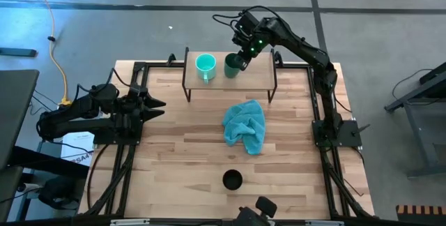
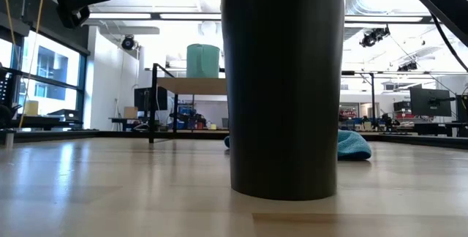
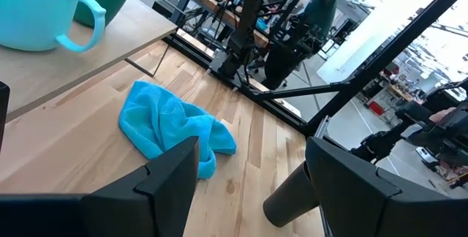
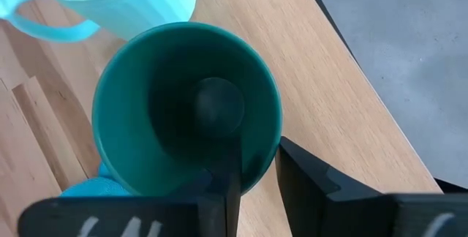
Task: Stack small to large cups/mugs on shelf
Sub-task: Put the green cup on the shelf
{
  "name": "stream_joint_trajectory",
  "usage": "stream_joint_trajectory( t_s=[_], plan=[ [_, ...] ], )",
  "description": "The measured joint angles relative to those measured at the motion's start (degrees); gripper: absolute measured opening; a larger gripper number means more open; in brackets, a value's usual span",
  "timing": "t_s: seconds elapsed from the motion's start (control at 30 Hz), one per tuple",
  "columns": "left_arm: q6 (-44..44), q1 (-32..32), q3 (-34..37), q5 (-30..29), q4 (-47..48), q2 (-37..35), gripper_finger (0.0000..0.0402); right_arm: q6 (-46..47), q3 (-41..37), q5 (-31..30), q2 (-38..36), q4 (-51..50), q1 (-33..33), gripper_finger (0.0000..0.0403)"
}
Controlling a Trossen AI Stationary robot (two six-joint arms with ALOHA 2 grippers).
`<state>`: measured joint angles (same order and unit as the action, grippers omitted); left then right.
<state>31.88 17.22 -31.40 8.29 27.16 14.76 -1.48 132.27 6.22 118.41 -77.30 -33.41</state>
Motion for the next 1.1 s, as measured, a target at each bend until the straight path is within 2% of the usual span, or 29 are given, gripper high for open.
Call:
stream_joint_trajectory(
  t_s=[0.7,1.1],
  plan=[
    [-0.13,0.0,0.0,0.0,0.0,-0.02,0.0239,-0.35,0.0,1.92,0.0,0.0,0.02,0.0078],
    [-0.13,0.0,0.0,0.0,-0.01,-0.01,0.0239,0.17,0.0,2.58,0.0,-0.04,0.02,0.0135]
  ],
)
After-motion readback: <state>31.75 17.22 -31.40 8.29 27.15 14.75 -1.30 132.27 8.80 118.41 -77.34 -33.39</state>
